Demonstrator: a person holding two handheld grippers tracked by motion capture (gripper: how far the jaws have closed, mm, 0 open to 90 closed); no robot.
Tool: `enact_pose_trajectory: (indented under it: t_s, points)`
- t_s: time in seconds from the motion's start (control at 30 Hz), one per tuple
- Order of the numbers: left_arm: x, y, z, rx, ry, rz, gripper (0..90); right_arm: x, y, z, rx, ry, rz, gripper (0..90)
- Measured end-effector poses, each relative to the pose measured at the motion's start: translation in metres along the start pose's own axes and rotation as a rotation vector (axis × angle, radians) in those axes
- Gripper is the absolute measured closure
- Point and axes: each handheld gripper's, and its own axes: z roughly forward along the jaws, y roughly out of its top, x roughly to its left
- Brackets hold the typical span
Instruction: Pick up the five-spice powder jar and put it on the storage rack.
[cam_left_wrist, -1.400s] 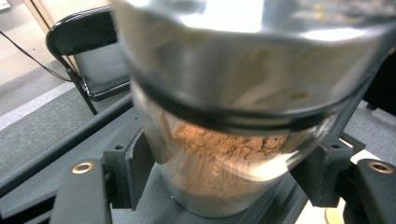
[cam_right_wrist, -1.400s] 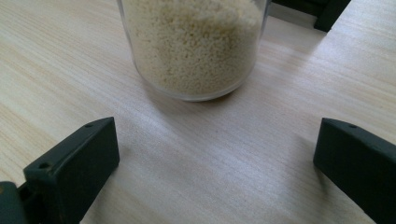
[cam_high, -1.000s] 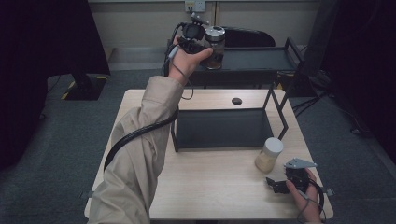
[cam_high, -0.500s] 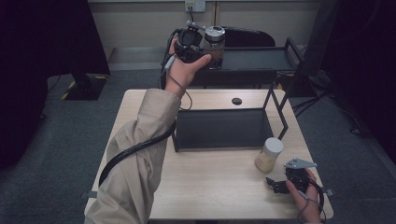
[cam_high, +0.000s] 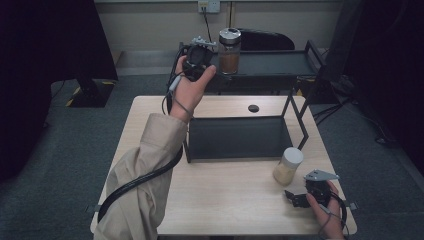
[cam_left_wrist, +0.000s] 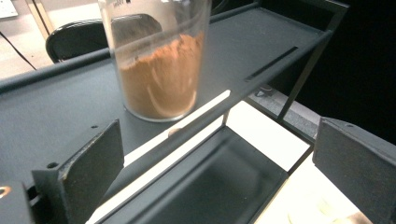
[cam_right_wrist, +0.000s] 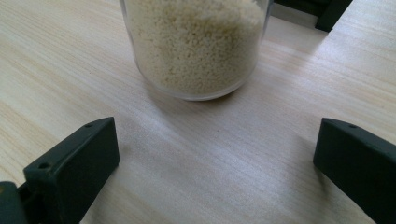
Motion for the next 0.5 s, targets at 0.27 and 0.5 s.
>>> enact_pose_trajectory:
  t_s: [0.27, 0.5]
  points:
    - [-0.003, -0.019, 0.001, -0.011, -0.040, 0.002, 1.4, 0.000, 0.000, 0.000, 0.000, 0.000, 0.000, 0.0]
    - [-0.004, -0.037, 0.011, -0.006, -0.059, 0.002, 1.6, 0.000, 0.000, 0.000, 0.000, 0.000, -0.001, 0.0]
